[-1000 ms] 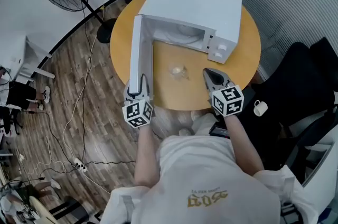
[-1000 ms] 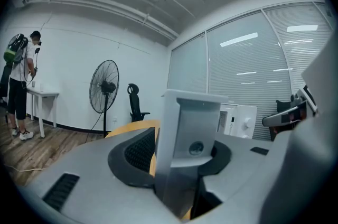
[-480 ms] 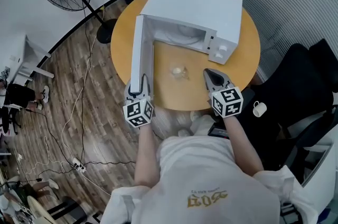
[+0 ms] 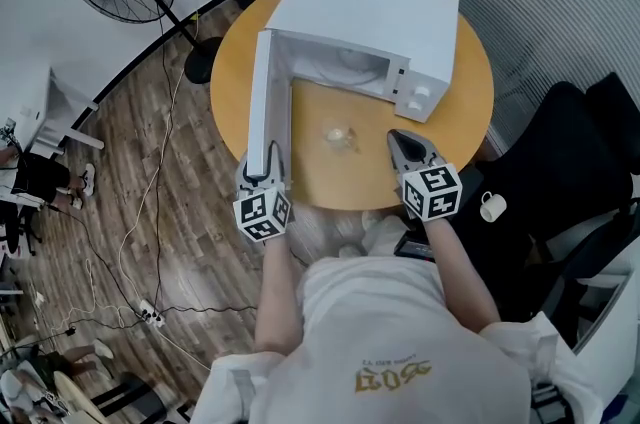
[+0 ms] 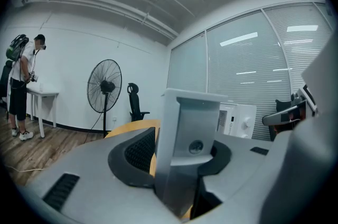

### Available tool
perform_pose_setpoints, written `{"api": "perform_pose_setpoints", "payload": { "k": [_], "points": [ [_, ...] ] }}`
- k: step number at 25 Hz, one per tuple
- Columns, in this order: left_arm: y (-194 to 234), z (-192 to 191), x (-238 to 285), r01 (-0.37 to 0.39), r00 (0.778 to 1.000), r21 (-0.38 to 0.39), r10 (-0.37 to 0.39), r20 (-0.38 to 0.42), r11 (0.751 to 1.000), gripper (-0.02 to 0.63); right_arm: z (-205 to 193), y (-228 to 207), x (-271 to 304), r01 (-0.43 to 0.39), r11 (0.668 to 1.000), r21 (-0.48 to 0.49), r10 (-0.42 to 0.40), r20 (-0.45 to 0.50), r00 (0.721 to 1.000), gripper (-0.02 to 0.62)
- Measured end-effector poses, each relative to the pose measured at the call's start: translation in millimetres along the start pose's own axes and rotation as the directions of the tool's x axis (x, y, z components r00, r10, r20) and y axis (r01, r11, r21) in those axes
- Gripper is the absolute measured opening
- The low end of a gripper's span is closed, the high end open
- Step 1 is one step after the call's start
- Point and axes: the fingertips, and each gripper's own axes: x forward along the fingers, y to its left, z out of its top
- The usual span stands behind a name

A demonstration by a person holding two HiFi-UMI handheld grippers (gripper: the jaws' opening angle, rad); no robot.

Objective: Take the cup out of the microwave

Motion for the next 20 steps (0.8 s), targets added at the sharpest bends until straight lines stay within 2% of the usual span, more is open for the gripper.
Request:
{"api": "perform_pose_setpoints", "payload": {
  "k": [20],
  "points": [
    [-0.3, 2.6, -0.2, 0.002, 1.0, -0.008, -0.002, 0.006, 1.0, 0.183, -6.0, 3.4, 2.8, -0.026, 1.0, -0.003, 0.026, -0.035, 0.999, 0.011]
  ]
}}
